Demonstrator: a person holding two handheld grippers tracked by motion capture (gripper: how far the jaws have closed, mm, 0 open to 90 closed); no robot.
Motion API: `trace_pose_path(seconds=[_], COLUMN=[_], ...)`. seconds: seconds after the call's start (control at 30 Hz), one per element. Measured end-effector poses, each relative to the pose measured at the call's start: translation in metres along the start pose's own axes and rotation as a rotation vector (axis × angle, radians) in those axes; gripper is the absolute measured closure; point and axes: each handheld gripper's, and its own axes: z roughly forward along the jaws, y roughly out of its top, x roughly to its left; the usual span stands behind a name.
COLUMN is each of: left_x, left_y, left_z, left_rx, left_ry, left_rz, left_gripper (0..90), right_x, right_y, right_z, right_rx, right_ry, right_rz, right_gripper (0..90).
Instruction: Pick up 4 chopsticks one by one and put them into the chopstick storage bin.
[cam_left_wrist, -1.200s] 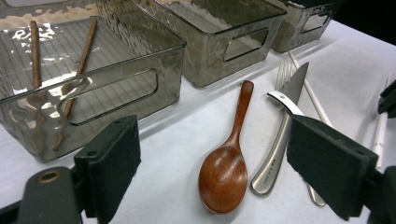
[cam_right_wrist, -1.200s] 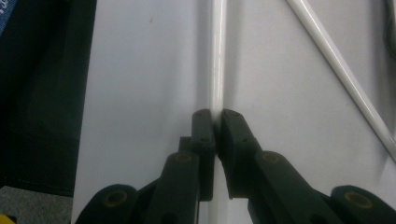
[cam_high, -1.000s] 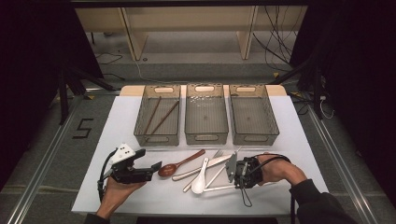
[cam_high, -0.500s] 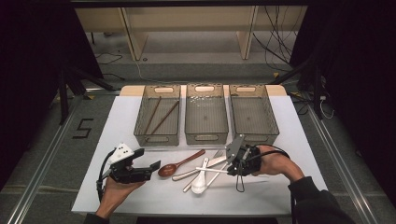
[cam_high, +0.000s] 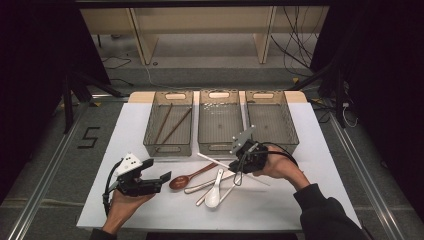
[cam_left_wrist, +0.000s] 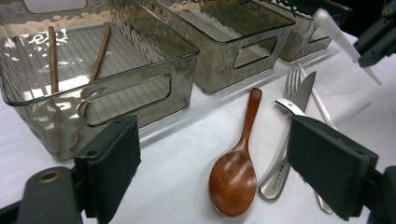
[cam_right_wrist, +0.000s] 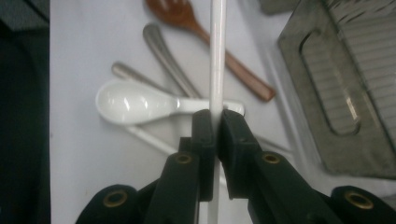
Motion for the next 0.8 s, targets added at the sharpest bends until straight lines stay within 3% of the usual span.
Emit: trace_pose_path(seconds=[0.4,0.47,0.63,0.8], left_x=[0.0,0.0,-0.001,-0.003], left_y=[-0.001,-0.001,-0.001,-0.002], left_z=[-0.002,-0.002,-0.002,-0.004], left_rx=[-0.015,-0.019,-0.031,-0.035], left_ry=[0.0,-0.001,-0.008,-0.015], left_rz=[0.002,0.0,-0.007,-0.002], left_gripper=[16.9,16.9,16.6,16.2], right_x=[-0.021,-0.025,-0.035,-0.043], right_y=[0.038,0.044,0.057,0.07], right_z=[-0.004,-0.004,-0.003,-0.002], right_rx=[-0.179,-0.21,-0.258,-0.313], right_ry=[-0.04,-0.046,-0.078,-0.093], right_rz=[0.105,0.141,0.165,0.228], right_gripper=[84.9,84.9,84.9,84.9])
